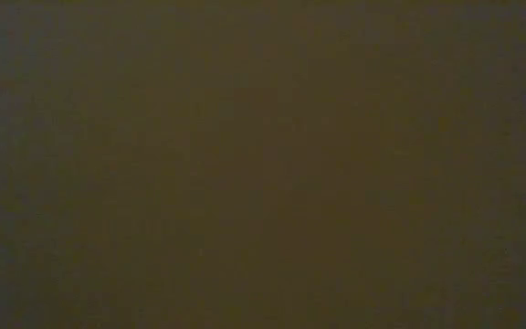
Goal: Pick & Place USB Port
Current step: Return to Home Position
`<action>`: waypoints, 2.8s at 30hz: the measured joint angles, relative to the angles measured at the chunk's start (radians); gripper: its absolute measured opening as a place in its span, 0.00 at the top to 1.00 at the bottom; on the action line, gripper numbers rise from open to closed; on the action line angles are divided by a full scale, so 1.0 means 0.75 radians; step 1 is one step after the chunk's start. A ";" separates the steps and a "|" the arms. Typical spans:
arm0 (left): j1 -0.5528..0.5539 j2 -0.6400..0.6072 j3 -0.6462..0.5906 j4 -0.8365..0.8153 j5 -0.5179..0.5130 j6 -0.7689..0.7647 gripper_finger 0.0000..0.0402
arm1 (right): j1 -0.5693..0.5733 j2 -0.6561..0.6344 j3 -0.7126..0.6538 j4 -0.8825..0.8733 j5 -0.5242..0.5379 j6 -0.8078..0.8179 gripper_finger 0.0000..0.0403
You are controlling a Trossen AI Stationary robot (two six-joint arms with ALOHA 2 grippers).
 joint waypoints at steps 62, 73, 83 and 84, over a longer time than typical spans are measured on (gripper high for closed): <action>0.001 0.073 0.001 0.035 -0.004 0.176 0.85 | -0.002 -0.003 -0.013 -0.317 0.143 0.079 0.99; 0.001 0.073 0.000 0.035 -0.004 0.176 0.83 | -0.002 -0.003 -0.013 -0.317 0.143 0.079 0.99; 0.000 0.073 0.000 0.035 -0.004 0.176 0.83 | -0.002 -0.003 -0.013 -0.317 0.143 0.080 0.99; 0.001 0.073 0.000 0.035 -0.004 0.176 0.83 | -0.002 -0.003 -0.013 -0.317 0.143 0.079 0.99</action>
